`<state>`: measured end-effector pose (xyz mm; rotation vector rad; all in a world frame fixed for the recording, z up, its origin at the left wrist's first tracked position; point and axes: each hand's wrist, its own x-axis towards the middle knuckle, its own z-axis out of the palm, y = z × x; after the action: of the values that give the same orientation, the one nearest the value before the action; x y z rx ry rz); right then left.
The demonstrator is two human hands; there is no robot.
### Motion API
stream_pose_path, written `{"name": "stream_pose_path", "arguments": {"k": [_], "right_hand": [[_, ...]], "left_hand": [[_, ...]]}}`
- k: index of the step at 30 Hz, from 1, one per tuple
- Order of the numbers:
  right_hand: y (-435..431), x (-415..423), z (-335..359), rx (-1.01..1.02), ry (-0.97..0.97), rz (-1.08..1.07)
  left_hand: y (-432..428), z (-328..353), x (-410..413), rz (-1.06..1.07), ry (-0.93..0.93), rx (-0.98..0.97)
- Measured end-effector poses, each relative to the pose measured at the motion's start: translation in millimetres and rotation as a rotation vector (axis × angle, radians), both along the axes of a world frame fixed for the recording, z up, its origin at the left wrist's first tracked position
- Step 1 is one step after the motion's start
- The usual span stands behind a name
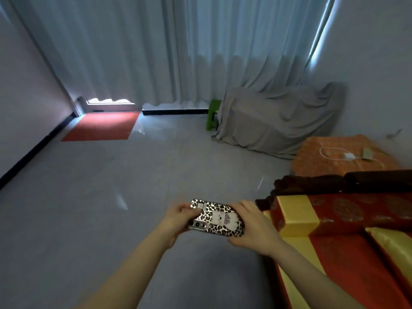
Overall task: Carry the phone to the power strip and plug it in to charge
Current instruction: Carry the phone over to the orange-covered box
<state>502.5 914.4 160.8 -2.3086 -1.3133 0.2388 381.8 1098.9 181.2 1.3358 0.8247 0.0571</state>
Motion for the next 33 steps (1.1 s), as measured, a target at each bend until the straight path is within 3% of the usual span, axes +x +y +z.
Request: {"name": "stream_pose_path", "arguments": {"k": [8, 15, 26, 33], "right_hand": [[135, 140, 8, -0.039, -0.016, 0.047], [203, 281, 12, -0.016, 0.077, -0.204], [207, 471, 0, 0.042, 0.036, -0.578], [215, 606, -10, 0.097, 0.080, -0.679]], "left_hand": [[136, -7, 137, 0.017, 0.013, -0.066], [230, -16, 327, -0.181, -0.002, -0.113], [253, -18, 590, -0.513, 0.055, -0.101], [263, -28, 758, -0.665, 0.115, -0.084]]}}
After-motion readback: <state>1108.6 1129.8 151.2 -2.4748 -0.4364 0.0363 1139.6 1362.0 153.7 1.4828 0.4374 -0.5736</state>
